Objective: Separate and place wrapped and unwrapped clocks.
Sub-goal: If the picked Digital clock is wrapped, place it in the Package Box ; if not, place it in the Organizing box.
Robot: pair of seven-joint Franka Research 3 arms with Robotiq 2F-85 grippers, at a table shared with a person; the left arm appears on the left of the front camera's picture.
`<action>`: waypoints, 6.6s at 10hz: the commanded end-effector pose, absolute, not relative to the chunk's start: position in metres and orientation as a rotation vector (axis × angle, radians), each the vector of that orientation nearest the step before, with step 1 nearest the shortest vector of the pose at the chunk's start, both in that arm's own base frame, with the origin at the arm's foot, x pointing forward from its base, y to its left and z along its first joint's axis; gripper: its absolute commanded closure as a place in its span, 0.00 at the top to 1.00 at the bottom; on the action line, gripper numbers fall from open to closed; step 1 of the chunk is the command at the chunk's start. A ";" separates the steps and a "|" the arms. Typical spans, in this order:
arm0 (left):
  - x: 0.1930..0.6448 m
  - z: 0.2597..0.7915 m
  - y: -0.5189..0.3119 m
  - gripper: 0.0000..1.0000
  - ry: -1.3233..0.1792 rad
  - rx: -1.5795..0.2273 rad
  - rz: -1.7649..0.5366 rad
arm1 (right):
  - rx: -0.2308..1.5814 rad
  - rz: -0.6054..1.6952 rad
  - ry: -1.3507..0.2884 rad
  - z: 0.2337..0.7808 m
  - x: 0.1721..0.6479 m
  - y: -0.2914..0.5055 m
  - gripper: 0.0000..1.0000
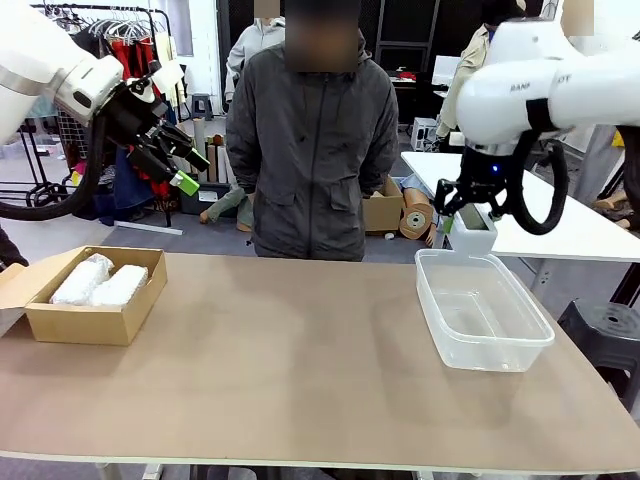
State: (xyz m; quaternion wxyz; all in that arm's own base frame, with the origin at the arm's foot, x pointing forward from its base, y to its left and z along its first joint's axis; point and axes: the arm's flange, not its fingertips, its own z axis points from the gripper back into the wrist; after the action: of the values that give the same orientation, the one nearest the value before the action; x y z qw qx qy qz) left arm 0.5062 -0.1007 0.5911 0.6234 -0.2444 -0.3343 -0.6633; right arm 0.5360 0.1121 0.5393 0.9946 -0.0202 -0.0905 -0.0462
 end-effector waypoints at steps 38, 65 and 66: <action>0.505 0.591 -0.099 1.00 -0.761 -0.549 -1.533 | -0.084 -0.142 -0.052 0.322 0.571 0.031 0.00; 0.505 0.591 -0.099 1.00 -0.761 -0.549 -1.533 | 0.021 -0.054 -0.076 0.454 0.571 0.071 1.00; 0.505 0.591 -0.099 1.00 -0.761 -0.549 -1.533 | -0.022 -0.091 -0.063 0.447 0.571 0.072 1.00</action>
State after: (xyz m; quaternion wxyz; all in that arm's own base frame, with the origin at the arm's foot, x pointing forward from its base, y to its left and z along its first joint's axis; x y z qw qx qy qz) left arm 0.5063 -0.1008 0.5912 0.6233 -0.2444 -0.3344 -0.6633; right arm 0.5712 0.0727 0.4515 0.9985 -0.0094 -0.0356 -0.0411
